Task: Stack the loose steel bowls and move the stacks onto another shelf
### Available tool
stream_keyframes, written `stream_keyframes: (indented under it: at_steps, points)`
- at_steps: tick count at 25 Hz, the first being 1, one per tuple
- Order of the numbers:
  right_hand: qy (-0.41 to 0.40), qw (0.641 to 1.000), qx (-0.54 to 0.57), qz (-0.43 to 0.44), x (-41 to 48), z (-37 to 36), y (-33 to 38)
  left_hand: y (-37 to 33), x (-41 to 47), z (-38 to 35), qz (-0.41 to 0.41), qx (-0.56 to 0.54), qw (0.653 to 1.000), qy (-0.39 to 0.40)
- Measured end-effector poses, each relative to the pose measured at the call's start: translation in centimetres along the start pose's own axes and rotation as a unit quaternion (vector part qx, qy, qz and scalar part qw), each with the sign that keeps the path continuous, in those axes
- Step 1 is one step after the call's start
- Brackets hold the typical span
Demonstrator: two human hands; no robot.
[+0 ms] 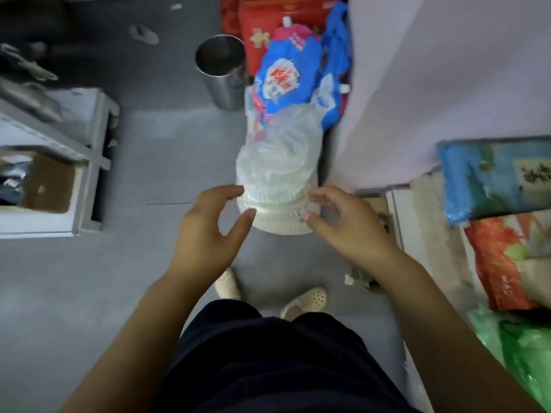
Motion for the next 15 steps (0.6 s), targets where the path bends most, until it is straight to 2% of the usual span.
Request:
stream_keyframes:
  at_steps: [4,8,12,15]
  points:
    - [0.066,0.994,-0.050,0.067,5.2,-9.3,7.7,8.0,-1.6,8.3,0.040,0.004,0.998,-0.047]
    - [0.135,0.977,-0.087,0.140,10.3,-22.2,18.0,19.3,-5.1,20.1,0.129,0.003,0.985,-0.112]
    - [0.230,0.943,-0.092,0.224,12.1,-35.6,28.3,28.6,-9.6,29.6,0.224,0.006,0.956,-0.189]
    - [0.286,0.914,-0.097,0.271,11.8,-42.8,33.9,32.9,-12.0,33.8,0.280,-0.011,0.930,-0.239]
Point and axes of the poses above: each hand's wrist, its own x-axis towards the middle knuckle, its own z-axis out of the back of the hand, y = z × x, the point moved 3 cm from there along x, towards the middle knuckle, and after that the axes turned 5 degrees about z, right-handed, at the moved point
